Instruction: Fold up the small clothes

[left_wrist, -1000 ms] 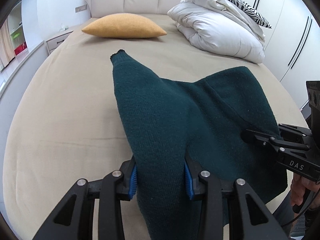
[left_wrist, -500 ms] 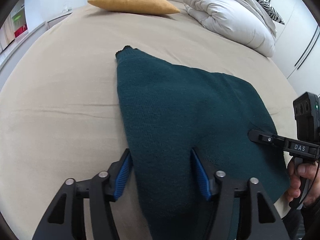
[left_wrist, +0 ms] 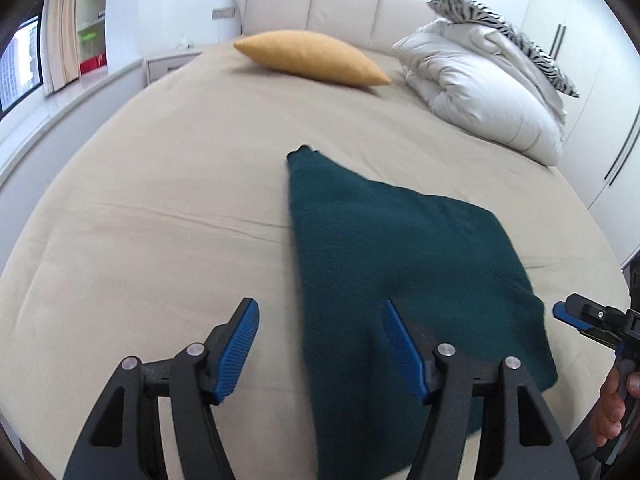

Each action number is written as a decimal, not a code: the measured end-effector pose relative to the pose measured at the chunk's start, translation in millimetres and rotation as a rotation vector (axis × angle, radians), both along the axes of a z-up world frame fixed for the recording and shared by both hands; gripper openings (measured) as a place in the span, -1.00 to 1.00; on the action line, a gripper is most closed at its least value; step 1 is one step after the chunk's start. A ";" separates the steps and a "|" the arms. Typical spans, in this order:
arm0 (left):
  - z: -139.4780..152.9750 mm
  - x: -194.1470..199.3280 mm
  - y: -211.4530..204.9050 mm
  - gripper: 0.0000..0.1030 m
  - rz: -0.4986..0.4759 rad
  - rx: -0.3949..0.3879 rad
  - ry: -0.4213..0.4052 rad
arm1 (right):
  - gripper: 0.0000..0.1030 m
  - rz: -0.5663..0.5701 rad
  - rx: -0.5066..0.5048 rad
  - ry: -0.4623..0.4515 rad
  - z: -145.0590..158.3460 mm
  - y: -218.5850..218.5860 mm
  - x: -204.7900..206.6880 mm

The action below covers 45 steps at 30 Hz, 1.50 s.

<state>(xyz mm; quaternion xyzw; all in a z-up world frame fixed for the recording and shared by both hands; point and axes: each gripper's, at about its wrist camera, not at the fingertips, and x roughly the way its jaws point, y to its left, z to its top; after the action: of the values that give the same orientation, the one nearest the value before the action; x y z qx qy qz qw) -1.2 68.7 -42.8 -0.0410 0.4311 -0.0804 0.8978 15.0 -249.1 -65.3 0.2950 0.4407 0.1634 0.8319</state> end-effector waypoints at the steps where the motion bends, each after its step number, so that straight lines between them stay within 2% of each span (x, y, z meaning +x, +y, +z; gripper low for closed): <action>1: -0.7 -4.4 -3.9 0.29 -0.010 0.012 -0.010 | -0.03 0.031 0.014 -0.014 2.0 6.4 -3.9; 4: -18.4 -8.9 -10.0 0.30 -0.025 0.032 0.030 | -0.03 0.124 0.025 -0.042 1.1 32.1 -8.6; 7: -43.3 -2.2 -5.3 0.28 -0.010 -0.026 0.112 | -0.07 0.154 -0.011 0.004 -20.9 38.3 -14.1; 9: -48.3 -2.6 -3.6 0.30 -0.012 -0.040 0.112 | -0.37 0.138 -0.037 0.032 -40.1 34.7 -13.4; 13: -48.4 -6.4 -3.4 0.31 -0.022 -0.027 0.092 | -0.38 0.131 0.017 -0.017 -52.8 18.2 -23.2; 16: -39.1 -11.6 2.0 0.28 0.001 -0.049 0.060 | -0.37 0.137 -0.035 -0.040 -45.9 18.7 -32.8; 19: -18.7 -26.5 7.4 0.31 0.051 -0.022 -0.038 | -0.25 0.094 -0.132 -0.058 -24.8 14.4 -45.5; 22: 8.2 -44.1 9.1 0.53 0.092 0.018 -0.159 | -0.20 0.013 -0.229 -0.099 0.5 4.5 -54.5; 24: 26.0 -54.5 4.4 0.88 0.106 0.059 -0.247 | 0.02 -0.050 -0.283 -0.165 26.3 -1.7 -62.4; 26: 50.8 -71.1 -1.3 1.00 0.113 0.092 -0.371 | 0.19 -0.108 -0.358 -0.241 52.3 -2.2 -70.5; 28: 70.7 -84.6 -7.4 1.00 0.106 0.113 -0.480 | 0.41 -0.159 -0.436 -0.326 78.1 -0.6 -81.1; 30: 91.4 -98.2 -15.0 1.00 0.107 0.158 -0.563 | 0.89 -0.241 -0.492 -0.422 103.2 3.4 -96.7; 32: 112.1 -107.5 -24.6 1.00 0.110 0.216 -0.623 | 1.00 -0.345 -0.512 -0.511 122.9 6.2 -113.2; 34: 127.1 -114.7 -29.9 1.00 0.104 0.235 -0.656 | 1.00 -0.394 -0.513 -0.576 141.4 5.4 -123.7; 35: 133.2 -117.3 -31.9 1.00 0.105 0.234 -0.655 | 1.00 -0.387 -0.507 -0.581 150.0 6.0 -125.0; 37: 140.2 -113.8 -35.4 1.00 0.137 0.253 -0.601 | 1.00 -0.340 -0.488 -0.558 160.3 10.3 -126.5; 39: 138.0 -103.3 -33.6 1.00 0.126 0.194 -0.528 | 1.00 -0.279 -0.467 -0.525 172.7 15.5 -125.4; 43: 104.2 -86.0 -31.5 1.00 0.156 0.172 -0.354 | 1.00 -0.242 -0.495 -0.519 184.2 31.9 -123.3; 45: 86.4 -78.9 -30.0 1.00 0.147 0.140 -0.273 | 1.00 -0.243 -0.562 -0.443 181.1 39.1 -115.8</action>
<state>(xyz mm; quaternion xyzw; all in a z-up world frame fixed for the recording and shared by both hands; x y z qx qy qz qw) -80.2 38.7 43.6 0.0016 0.3057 0.0107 0.9521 -100.9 -210.0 115.8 0.0629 0.2396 -0.0037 0.9688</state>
